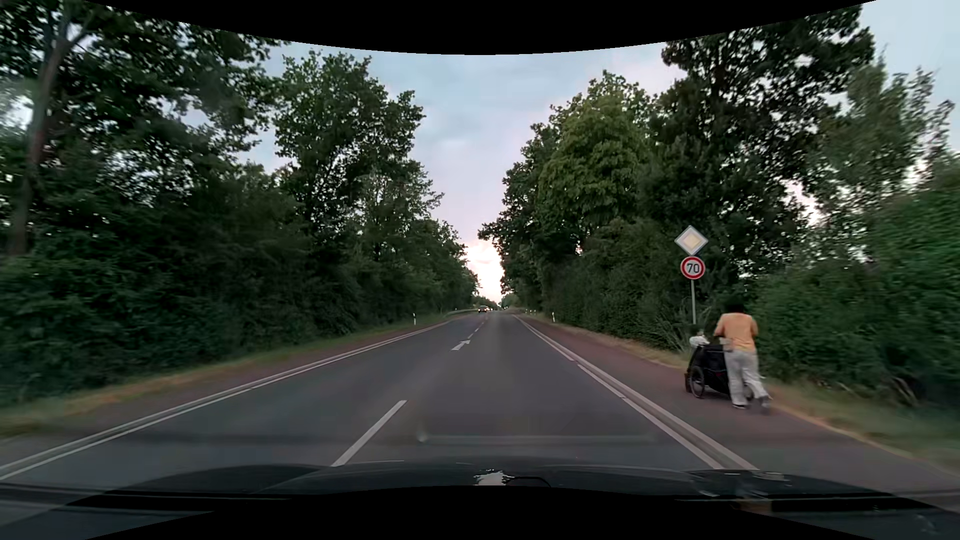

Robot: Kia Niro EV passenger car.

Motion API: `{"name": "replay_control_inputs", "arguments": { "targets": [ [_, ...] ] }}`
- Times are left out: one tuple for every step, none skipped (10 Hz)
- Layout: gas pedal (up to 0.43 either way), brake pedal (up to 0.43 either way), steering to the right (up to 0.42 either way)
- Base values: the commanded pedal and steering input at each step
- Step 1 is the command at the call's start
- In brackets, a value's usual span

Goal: Follow the waypoints while adhering to traffic rules and regulations

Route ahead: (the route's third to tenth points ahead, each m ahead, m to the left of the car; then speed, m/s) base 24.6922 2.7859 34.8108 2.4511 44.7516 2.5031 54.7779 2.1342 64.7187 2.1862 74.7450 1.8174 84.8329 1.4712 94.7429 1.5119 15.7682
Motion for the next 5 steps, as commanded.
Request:
{"name": "replay_control_inputs", "arguments": {
  "targets": [
    [0.378,0.000,0.004],
    [0.378,0.000,0.004],
    [0.378,0.000,0.004],
    [0.370,0.000,0.003],
    [0.370,0.000,0.001]
  ]
}}
